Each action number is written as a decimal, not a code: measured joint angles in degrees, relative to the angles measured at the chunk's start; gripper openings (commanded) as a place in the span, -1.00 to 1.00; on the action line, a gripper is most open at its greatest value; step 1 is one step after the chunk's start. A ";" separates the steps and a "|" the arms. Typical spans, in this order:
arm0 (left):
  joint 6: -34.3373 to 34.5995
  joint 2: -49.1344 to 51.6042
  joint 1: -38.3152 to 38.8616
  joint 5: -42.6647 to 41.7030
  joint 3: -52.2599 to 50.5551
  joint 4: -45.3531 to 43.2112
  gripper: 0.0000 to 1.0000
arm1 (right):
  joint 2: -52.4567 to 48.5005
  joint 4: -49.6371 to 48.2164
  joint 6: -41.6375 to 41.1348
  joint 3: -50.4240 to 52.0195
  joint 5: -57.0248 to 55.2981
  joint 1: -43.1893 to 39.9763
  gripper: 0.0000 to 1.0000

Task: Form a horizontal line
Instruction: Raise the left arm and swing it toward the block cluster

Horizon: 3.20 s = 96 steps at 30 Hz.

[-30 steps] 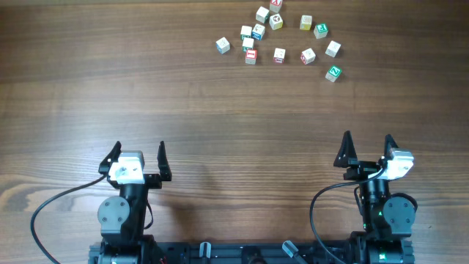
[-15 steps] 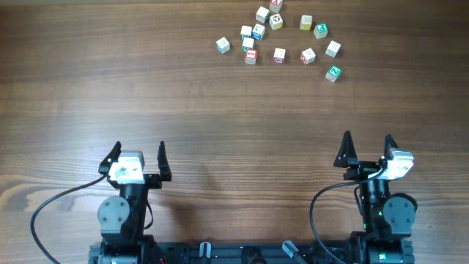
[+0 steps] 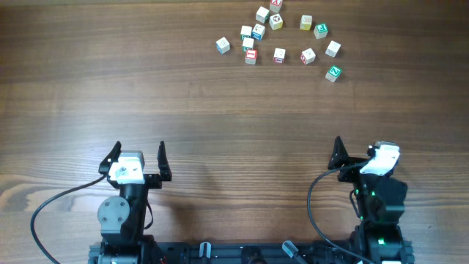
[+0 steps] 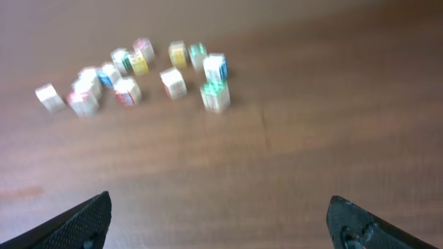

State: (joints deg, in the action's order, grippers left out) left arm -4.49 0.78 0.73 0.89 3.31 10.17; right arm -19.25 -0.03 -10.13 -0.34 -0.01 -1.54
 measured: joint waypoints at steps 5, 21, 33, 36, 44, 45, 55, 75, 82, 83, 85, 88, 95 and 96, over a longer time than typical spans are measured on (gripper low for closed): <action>0.00 0.00 0.00 -2.64 -0.04 -1.22 1.00 | -11.69 0.00 0.00 0.00 0.00 0.00 0.99; 1.31 10.34 0.00 -6.05 21.68 8.04 1.00 | -31.63 -2.62 1.86 -2.03 -0.46 0.00 0.99; 2.23 41.33 0.00 -26.05 58.58 36.59 1.00 | -35.30 -3.65 2.78 -3.26 -1.51 0.26 0.99; 2.21 44.00 0.00 -31.39 58.62 39.39 1.00 | -35.30 -3.65 2.75 -3.26 -1.51 0.28 1.00; 2.21 44.92 0.00 -34.93 58.62 36.54 1.00 | -35.34 -3.65 2.78 -3.26 -1.51 0.26 0.99; 2.23 44.92 0.00 -34.95 58.62 36.26 1.00 | -35.34 -3.65 2.78 -3.26 -1.51 0.28 0.99; 2.21 44.92 0.00 -35.32 58.64 38.23 1.00 | -24.48 0.04 2.21 -0.42 -0.83 0.26 0.99; 2.21 47.32 0.00 -35.34 58.64 34.88 1.00 | 17.27 -0.13 1.81 -0.02 0.00 0.26 0.98; 3.98 54.03 0.00 -35.32 58.64 24.20 1.00 | 18.25 -0.11 1.81 -0.02 0.00 0.26 0.99; 4.44 54.90 0.00 -35.30 58.69 23.06 1.00 | 18.25 -0.09 1.81 -0.02 0.00 0.26 0.99; 6.03 58.21 0.00 -35.21 59.63 21.77 1.00 | 18.25 -0.11 1.81 -0.02 0.00 0.26 0.99; 6.99 63.95 0.15 -35.08 63.54 21.70 1.00 | 18.25 -0.11 1.81 -0.02 0.00 0.26 1.00; 7.23 82.84 6.58 -29.81 82.99 23.32 1.00 | 18.27 -0.07 1.81 -0.02 0.00 0.26 1.00; 6.78 85.48 7.72 -28.65 86.38 24.39 1.00 | 18.27 -0.07 1.81 -0.02 0.00 0.26 0.99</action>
State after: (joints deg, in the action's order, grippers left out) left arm 2.28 86.26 8.45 -27.77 89.69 34.57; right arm -0.97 -0.10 -8.32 -0.36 -0.01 -1.28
